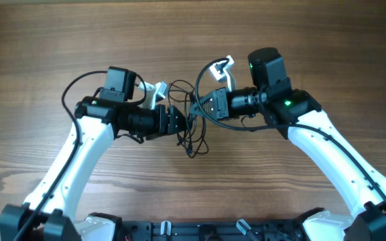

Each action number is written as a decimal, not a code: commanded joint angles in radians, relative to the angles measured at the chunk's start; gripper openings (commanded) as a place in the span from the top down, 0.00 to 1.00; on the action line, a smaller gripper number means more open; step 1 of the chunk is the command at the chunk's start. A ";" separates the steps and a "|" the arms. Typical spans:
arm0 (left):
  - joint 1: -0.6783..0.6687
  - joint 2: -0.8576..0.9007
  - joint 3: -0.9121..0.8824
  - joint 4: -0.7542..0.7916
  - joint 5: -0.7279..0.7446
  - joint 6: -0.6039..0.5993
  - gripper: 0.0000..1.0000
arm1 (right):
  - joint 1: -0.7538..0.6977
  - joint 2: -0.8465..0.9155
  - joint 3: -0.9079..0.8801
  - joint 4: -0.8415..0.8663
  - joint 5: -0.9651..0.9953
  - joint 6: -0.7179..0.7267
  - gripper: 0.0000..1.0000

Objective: Untangle cables

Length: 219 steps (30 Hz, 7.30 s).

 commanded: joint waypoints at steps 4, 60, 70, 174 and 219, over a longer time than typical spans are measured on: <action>-0.061 0.098 0.014 0.049 0.106 0.027 0.39 | -0.003 -0.019 0.002 0.009 0.007 0.012 0.96; 0.106 -0.594 0.109 0.734 -0.343 -0.808 0.96 | 0.184 0.148 0.182 -0.192 0.096 -0.546 0.30; 0.206 -0.574 0.108 0.409 -0.544 -0.655 0.96 | 0.186 0.082 0.227 -0.244 0.551 -0.304 0.96; 0.414 -0.462 0.108 0.243 -0.349 -0.136 0.92 | -0.547 0.065 0.740 -1.007 0.452 -0.592 0.86; 0.124 -0.050 -0.057 0.154 -0.806 -0.446 0.96 | -0.509 0.065 0.737 -1.013 0.497 -0.565 0.45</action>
